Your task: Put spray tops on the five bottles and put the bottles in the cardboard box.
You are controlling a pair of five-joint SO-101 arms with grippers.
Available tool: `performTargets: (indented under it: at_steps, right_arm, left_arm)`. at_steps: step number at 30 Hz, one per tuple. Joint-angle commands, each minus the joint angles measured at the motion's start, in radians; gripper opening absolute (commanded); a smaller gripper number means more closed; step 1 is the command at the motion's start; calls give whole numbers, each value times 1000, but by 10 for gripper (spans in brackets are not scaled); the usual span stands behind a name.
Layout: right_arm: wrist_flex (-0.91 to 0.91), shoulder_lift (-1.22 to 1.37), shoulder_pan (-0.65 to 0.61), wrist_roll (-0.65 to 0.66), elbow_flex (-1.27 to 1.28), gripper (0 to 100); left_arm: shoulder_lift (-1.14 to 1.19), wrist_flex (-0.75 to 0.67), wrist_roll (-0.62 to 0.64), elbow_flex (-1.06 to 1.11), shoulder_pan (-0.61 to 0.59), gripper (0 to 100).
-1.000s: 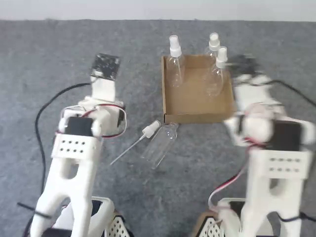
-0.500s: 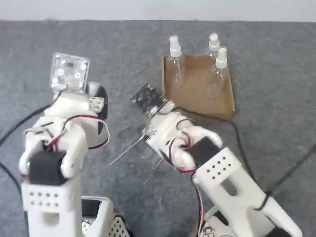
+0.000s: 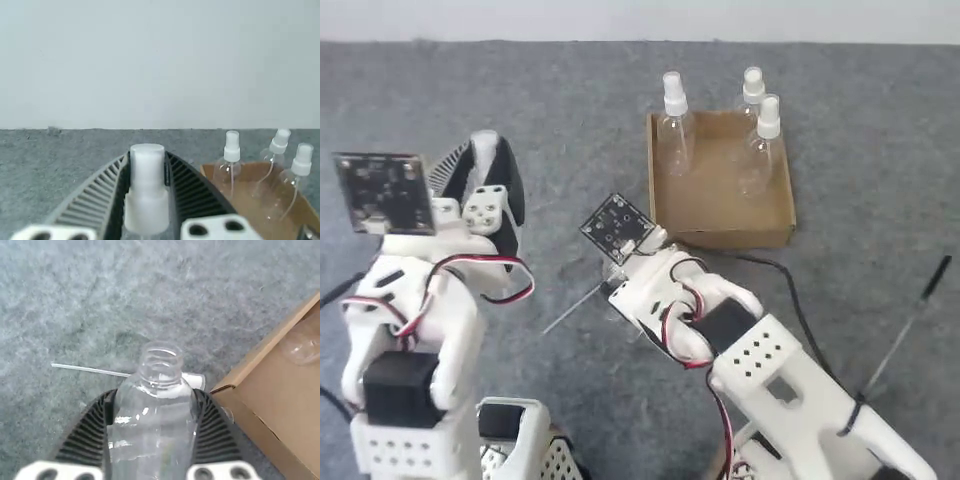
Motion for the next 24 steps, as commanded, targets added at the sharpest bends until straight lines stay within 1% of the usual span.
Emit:
performTargets:
  at_steps: [1,6,9,13,15,19,24]
  right_arm:
    - [-111,-58,-67,-5,34,7]
    - [-389,-68,-153,-5,201,7]
    - [-469,-70,-163,-5,245,7]
    - [-498,-70,-163,-9,270,7]
    - [-495,-70,-163,-11,273,7]
    - [-490,-70,-162,-11,273,7]
    - [-487,-70,-160,-11,273,7]
  left_arm:
    - [-18,-84,94,-44,6,10]
    - [-14,-173,180,-30,6,10]
    - [-12,-233,198,12,6,10]
    - [-12,-324,226,108,8,10]
    - [-12,-347,226,151,43,10]
    - [-14,-353,219,214,118,10]
    - [-14,-353,216,251,127,10]
